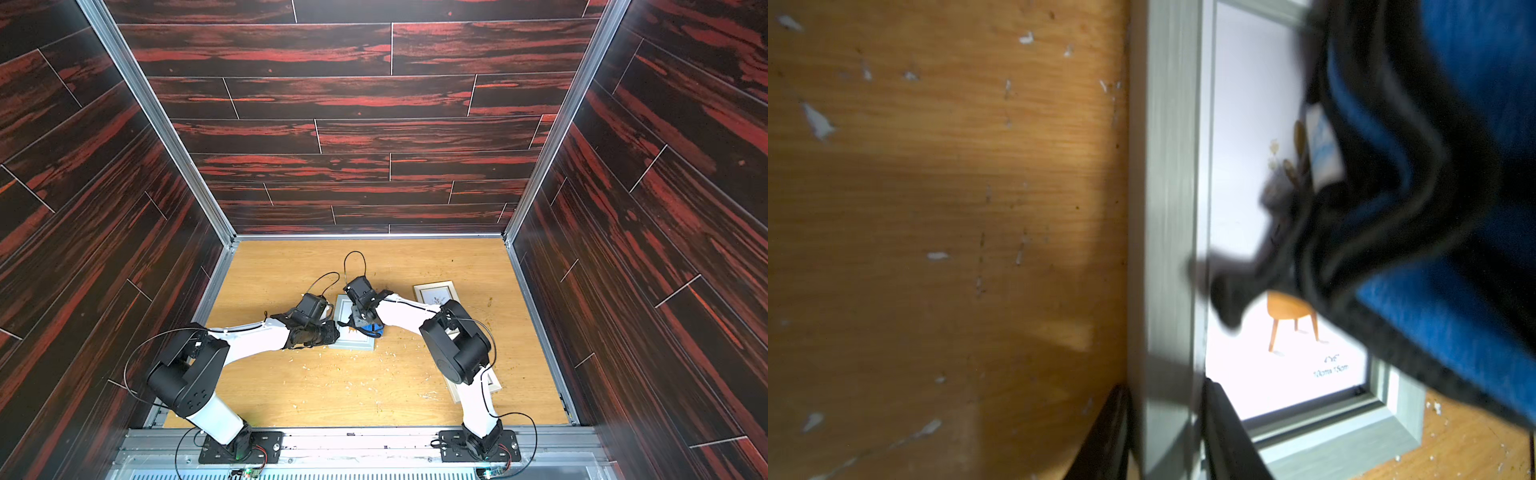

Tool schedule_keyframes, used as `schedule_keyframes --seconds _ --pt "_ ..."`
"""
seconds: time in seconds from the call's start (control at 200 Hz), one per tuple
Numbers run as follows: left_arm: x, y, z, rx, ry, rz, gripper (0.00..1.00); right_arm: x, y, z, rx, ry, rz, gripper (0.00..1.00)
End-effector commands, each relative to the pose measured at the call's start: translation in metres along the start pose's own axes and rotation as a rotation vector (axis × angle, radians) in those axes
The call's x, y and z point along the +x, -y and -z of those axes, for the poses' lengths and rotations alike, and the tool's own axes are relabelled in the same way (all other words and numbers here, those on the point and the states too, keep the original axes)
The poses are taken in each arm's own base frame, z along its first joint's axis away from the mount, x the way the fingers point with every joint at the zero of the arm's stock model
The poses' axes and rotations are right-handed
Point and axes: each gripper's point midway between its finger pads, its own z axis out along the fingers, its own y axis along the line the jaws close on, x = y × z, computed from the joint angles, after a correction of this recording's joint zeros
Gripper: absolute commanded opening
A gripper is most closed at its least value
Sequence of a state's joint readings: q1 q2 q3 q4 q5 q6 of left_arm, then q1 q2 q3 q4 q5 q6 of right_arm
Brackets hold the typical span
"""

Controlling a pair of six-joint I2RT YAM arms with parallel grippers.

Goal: Wipe the picture frame with a cloth
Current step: Wipe the dirt from the picture frame.

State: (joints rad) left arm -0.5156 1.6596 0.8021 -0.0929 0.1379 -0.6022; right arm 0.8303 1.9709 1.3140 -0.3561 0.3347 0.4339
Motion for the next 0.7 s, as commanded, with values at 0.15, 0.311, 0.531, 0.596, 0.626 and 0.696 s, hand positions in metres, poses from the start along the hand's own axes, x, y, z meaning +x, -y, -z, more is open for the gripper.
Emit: schedule_keyframes --seconds 0.15,0.311,0.531,0.596,0.626,0.696 --pt "0.025 -0.020 -0.005 -0.062 -0.081 -0.006 0.29 0.031 0.018 0.007 0.045 -0.088 -0.027 0.00" --pt "0.030 -0.023 -0.004 -0.068 -0.087 -0.005 0.29 -0.023 0.030 -0.020 0.108 -0.034 -0.046 0.00" --pt "0.030 -0.026 -0.004 -0.071 -0.077 -0.005 0.29 0.020 0.014 -0.007 0.048 -0.101 -0.034 0.00" --pt "0.032 -0.026 -0.006 -0.071 -0.078 0.001 0.29 0.035 0.009 0.001 0.032 -0.121 -0.033 0.00" --pt "0.033 -0.027 -0.007 -0.071 -0.082 0.005 0.29 0.038 0.008 0.004 0.030 -0.126 -0.036 0.00" --pt "0.034 -0.027 -0.008 -0.067 -0.090 0.010 0.29 0.030 0.009 0.010 0.032 -0.092 -0.031 0.00"
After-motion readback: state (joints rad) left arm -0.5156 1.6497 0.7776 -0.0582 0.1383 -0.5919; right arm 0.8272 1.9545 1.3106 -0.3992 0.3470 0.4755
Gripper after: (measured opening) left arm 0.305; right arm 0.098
